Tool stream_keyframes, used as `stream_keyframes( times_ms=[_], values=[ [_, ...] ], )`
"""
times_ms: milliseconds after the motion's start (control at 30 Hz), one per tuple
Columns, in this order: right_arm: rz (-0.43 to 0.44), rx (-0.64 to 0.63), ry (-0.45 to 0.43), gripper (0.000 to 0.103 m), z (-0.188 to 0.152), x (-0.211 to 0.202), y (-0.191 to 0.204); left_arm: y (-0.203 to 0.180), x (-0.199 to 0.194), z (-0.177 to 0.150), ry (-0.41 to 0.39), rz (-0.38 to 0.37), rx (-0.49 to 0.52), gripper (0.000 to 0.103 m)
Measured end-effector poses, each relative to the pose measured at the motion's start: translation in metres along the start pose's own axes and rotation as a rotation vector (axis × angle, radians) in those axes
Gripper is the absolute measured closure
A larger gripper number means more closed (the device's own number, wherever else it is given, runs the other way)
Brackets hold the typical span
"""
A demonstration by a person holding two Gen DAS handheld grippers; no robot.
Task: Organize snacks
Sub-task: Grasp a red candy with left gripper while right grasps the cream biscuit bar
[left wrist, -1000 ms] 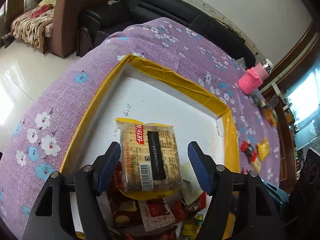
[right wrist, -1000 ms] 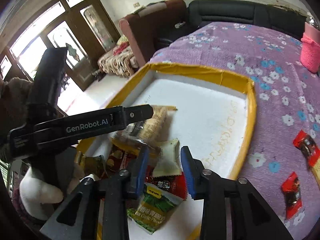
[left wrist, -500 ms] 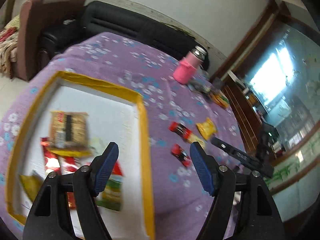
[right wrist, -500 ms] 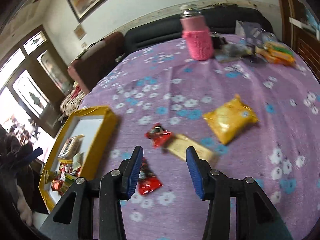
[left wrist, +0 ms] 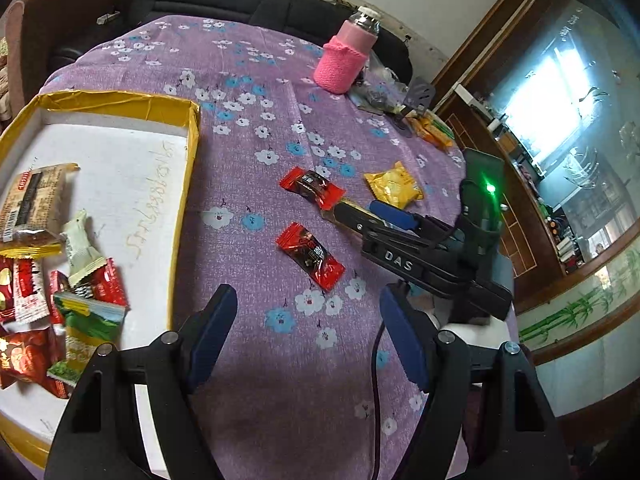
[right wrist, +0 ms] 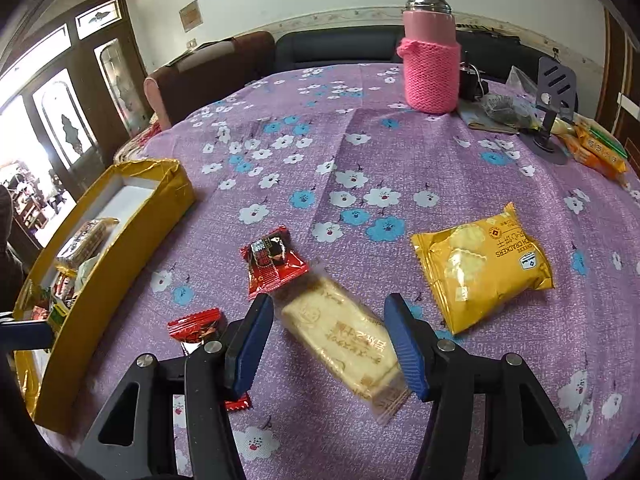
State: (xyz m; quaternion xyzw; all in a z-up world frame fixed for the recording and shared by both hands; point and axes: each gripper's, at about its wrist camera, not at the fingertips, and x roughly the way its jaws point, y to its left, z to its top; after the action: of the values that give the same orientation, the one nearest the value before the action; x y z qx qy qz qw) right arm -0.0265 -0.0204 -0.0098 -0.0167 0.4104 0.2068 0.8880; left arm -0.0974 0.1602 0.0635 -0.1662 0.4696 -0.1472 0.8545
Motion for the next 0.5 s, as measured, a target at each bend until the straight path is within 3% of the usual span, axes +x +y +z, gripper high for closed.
stream_keyframes(
  times_ms=[100,200,267,400,500],
  values=[
    [-0.005,-0.004,0.023,0.056,-0.001,0.002,-0.001,-0.007,0.014,0.000,0.004,0.014,0.002,0.029],
    [0.011,-0.006,0.035,0.076,-0.003,-0.004,-0.001,-0.010,0.027,0.001,0.017,0.032,0.005,0.029],
    [-0.004,0.022,0.044,0.097,-0.003,-0.009,-0.006,-0.013,0.036,0.001,0.031,0.051,0.010,0.029],
    [0.021,0.105,0.067,0.097,-0.006,-0.016,-0.024,-0.019,0.056,0.001,0.049,0.106,0.041,0.029],
    [0.090,0.146,0.068,0.076,-0.009,-0.020,-0.033,-0.021,0.077,0.006,0.068,0.154,0.052,0.030]
  ],
)
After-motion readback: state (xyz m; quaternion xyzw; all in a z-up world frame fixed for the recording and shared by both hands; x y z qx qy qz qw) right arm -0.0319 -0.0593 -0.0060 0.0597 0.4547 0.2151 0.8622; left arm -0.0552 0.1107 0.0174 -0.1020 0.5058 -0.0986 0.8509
